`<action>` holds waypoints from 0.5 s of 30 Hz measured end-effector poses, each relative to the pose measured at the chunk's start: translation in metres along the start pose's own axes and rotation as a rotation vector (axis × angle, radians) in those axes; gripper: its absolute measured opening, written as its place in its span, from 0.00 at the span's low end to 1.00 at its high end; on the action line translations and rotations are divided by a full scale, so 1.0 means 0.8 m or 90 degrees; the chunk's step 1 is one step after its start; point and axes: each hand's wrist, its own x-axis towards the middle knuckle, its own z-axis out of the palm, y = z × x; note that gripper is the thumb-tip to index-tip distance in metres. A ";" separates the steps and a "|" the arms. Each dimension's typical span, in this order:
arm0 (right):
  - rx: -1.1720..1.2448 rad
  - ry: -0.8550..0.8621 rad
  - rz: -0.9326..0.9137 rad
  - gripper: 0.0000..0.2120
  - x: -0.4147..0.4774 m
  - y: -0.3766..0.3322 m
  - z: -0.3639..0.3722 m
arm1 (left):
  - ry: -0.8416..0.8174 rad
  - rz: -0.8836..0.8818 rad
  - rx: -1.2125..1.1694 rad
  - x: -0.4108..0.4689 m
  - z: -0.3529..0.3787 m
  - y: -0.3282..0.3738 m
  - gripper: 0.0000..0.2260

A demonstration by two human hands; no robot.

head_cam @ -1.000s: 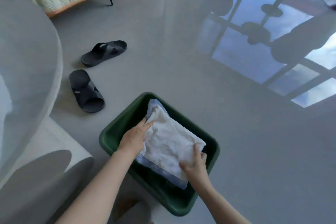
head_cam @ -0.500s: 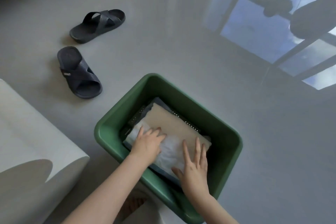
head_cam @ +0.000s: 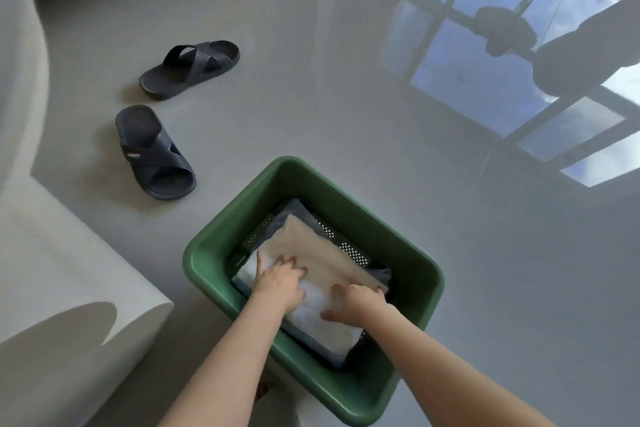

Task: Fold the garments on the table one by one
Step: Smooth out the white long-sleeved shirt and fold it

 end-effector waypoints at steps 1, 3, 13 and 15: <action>0.026 0.023 0.000 0.36 -0.009 0.000 -0.015 | 0.019 -0.001 -0.043 -0.011 -0.017 0.005 0.23; 0.074 0.091 -0.019 0.35 -0.039 0.002 -0.039 | 0.082 -0.007 -0.196 -0.039 -0.055 0.014 0.21; 0.388 0.255 -0.213 0.28 -0.278 -0.037 -0.187 | 0.367 0.004 -0.606 -0.282 -0.273 0.060 0.13; 0.456 0.291 -0.293 0.25 -0.330 -0.066 -0.229 | 0.490 0.026 -0.629 -0.356 -0.317 0.050 0.12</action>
